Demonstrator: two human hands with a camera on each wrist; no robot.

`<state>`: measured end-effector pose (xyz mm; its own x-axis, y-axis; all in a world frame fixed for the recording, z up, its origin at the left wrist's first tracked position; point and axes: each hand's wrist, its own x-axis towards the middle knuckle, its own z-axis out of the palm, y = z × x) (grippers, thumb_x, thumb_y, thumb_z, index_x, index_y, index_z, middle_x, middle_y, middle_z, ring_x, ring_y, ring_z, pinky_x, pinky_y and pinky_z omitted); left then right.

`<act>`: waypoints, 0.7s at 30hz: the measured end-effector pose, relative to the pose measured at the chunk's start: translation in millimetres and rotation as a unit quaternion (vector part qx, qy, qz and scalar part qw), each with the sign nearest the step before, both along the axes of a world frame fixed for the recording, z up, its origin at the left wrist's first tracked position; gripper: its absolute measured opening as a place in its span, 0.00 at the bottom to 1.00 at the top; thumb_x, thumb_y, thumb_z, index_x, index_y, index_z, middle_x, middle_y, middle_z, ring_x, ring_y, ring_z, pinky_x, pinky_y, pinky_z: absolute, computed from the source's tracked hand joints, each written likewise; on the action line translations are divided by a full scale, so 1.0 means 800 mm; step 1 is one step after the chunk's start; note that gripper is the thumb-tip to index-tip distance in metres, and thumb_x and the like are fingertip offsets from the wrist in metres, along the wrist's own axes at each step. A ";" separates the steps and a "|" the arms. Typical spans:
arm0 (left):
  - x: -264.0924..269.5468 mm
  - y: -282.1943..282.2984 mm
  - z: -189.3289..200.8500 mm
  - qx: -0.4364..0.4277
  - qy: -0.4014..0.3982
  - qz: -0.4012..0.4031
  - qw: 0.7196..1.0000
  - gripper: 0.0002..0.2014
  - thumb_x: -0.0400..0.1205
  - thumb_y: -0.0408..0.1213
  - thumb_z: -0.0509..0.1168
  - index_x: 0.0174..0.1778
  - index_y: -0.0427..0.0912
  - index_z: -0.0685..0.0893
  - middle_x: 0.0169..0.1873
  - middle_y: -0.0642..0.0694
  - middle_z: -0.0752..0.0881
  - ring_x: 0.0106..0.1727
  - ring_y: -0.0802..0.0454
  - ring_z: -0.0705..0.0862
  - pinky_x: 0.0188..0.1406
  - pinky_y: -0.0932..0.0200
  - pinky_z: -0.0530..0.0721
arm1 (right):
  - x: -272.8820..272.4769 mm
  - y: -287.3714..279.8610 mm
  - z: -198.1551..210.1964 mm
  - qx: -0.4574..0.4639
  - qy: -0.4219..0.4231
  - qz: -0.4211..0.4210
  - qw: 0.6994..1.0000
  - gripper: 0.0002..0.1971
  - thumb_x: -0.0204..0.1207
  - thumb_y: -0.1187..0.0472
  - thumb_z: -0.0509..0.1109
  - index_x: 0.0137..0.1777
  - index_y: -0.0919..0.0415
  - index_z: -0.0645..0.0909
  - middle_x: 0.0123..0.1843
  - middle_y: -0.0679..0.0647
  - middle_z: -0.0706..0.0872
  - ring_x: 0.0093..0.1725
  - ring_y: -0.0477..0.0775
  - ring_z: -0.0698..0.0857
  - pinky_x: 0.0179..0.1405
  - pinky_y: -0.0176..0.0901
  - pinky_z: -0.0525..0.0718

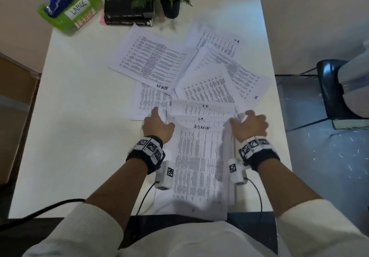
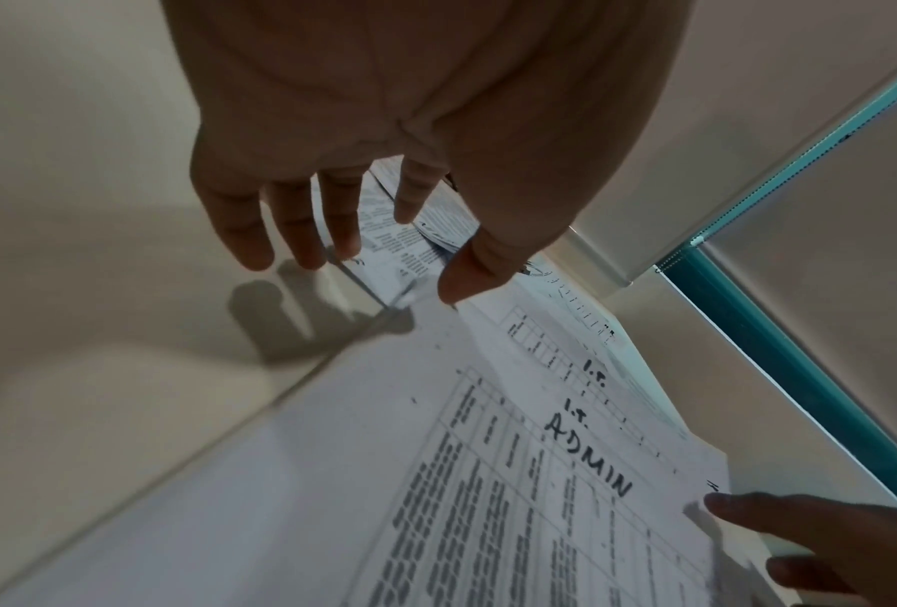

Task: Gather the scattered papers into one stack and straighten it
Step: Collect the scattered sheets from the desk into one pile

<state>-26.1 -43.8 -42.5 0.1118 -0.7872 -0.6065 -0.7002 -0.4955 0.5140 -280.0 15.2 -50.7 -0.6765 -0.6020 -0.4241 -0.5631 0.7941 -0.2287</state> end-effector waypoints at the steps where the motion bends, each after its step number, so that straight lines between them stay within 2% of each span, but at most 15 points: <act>1: 0.003 -0.004 -0.001 -0.004 -0.004 -0.004 1.000 0.38 0.78 0.45 0.69 0.84 0.51 0.61 0.72 0.36 0.74 0.72 0.36 0.76 0.69 0.42 0.79 | -0.006 -0.011 0.002 0.011 0.014 -0.005 1.000 0.30 0.74 0.43 0.70 0.71 0.58 0.72 0.69 0.65 0.73 0.68 0.68 0.73 0.64 0.62 0.77; 4: 0.006 -0.018 -0.004 -0.019 -0.007 -0.013 1.000 0.32 0.77 0.46 0.69 0.79 0.52 0.70 0.70 0.38 0.74 0.70 0.37 0.77 0.69 0.38 0.78 | -0.026 -0.036 -0.003 0.050 0.010 0.005 0.999 0.30 0.72 0.45 0.74 0.69 0.60 0.73 0.68 0.64 0.76 0.68 0.67 0.75 0.65 0.58 0.76; 8: -0.005 -0.031 -0.006 -0.035 -0.007 -0.031 0.999 0.25 0.78 0.43 0.68 0.73 0.52 0.76 0.68 0.39 0.74 0.67 0.38 0.78 0.67 0.38 0.80 | -0.039 -0.044 -0.006 -0.009 -0.047 -0.017 0.999 0.28 0.71 0.53 0.79 0.69 0.61 0.78 0.65 0.60 0.84 0.64 0.64 0.83 0.61 0.46 0.80; 9: -0.009 -0.034 -0.005 -0.047 -0.007 -0.039 0.998 0.24 0.77 0.43 0.69 0.71 0.52 0.78 0.67 0.40 0.75 0.66 0.38 0.79 0.66 0.38 0.80 | -0.041 -0.045 -0.006 -0.014 -0.046 -0.006 0.999 0.25 0.71 0.55 0.79 0.67 0.63 0.81 0.64 0.61 0.86 0.63 0.64 0.84 0.61 0.46 0.81; 11: -0.018 -0.038 -0.002 -0.086 -0.008 -0.059 0.995 0.20 0.77 0.42 0.69 0.66 0.51 0.81 0.65 0.41 0.77 0.64 0.39 0.80 0.63 0.39 0.82 | -0.046 -0.043 -0.001 -0.028 -0.030 0.021 0.999 0.18 0.73 0.58 0.79 0.57 0.68 0.85 0.54 0.63 0.90 0.56 0.65 0.86 0.56 0.48 0.84; 13: -0.029 -0.045 0.004 -0.123 -0.006 -0.075 0.990 0.17 0.78 0.41 0.69 0.63 0.51 0.83 0.65 0.42 0.78 0.64 0.40 0.80 0.64 0.40 0.81 | -0.051 -0.038 0.004 -0.043 -0.021 0.032 0.998 0.15 0.72 0.58 0.79 0.45 0.72 0.86 0.39 0.65 0.88 0.42 0.64 0.85 0.40 0.45 0.84; 14: -0.034 -0.048 0.008 -0.139 -0.003 -0.080 0.987 0.16 0.78 0.40 0.69 0.62 0.51 0.83 0.65 0.43 0.78 0.65 0.41 0.79 0.65 0.40 0.80 | -0.055 -0.036 0.006 -0.046 -0.016 0.024 0.999 0.14 0.71 0.57 0.79 0.40 0.70 0.85 0.33 0.62 0.85 0.38 0.62 0.82 0.35 0.43 0.81; 15: -0.041 -0.052 0.012 -0.156 0.002 -0.086 0.984 0.15 0.78 0.40 0.68 0.62 0.51 0.84 0.65 0.43 0.78 0.66 0.41 0.78 0.66 0.41 0.79 | -0.058 -0.033 0.009 -0.053 -0.014 0.013 0.998 0.13 0.71 0.56 0.79 0.36 0.66 0.84 0.31 0.58 0.84 0.37 0.61 0.81 0.37 0.43 0.82; 16: -0.047 -0.055 0.016 -0.174 0.008 -0.091 0.981 0.15 0.78 0.39 0.68 0.61 0.51 0.84 0.65 0.44 0.78 0.66 0.42 0.78 0.66 0.41 0.78 | -0.063 -0.030 0.013 -0.064 -0.013 0.006 0.998 0.13 0.71 0.54 0.78 0.33 0.63 0.83 0.31 0.55 0.85 0.39 0.61 0.83 0.43 0.47 0.85; 17: -0.053 -0.059 0.021 -0.191 0.014 -0.098 0.977 0.14 0.78 0.39 0.68 0.60 0.51 0.84 0.64 0.44 0.78 0.66 0.42 0.78 0.67 0.40 0.78 | -0.067 -0.029 0.019 -0.091 -0.013 0.011 0.996 0.12 0.72 0.55 0.77 0.33 0.60 0.82 0.32 0.52 0.86 0.42 0.61 0.85 0.49 0.52 0.86; 18: -0.060 -0.062 0.027 -0.207 0.019 -0.109 0.972 0.14 0.78 0.39 0.68 0.59 0.52 0.84 0.64 0.45 0.78 0.66 0.43 0.78 0.67 0.40 0.77 | -0.070 -0.028 0.026 -0.126 -0.016 0.019 0.992 0.10 0.74 0.56 0.76 0.34 0.59 0.83 0.34 0.51 0.87 0.43 0.62 0.87 0.50 0.51 0.86; 20: -0.076 -0.066 0.039 -0.235 0.026 -0.144 0.961 0.14 0.79 0.38 0.66 0.60 0.52 0.84 0.65 0.46 0.78 0.68 0.44 0.75 0.70 0.43 0.73 | -0.075 -0.028 0.045 -0.195 -0.004 0.059 0.979 0.05 0.79 0.60 0.74 0.44 0.60 0.87 0.39 0.53 0.86 0.43 0.60 0.87 0.47 0.42 0.82; 21: -0.084 -0.068 0.046 -0.248 0.032 -0.163 0.954 0.14 0.80 0.38 0.66 0.61 0.51 0.84 0.65 0.46 0.78 0.69 0.45 0.74 0.71 0.44 0.71 | -0.078 -0.029 0.055 -0.225 0.014 0.081 0.971 0.06 0.80 0.60 0.73 0.49 0.63 0.88 0.41 0.57 0.87 0.44 0.60 0.86 0.47 0.40 0.79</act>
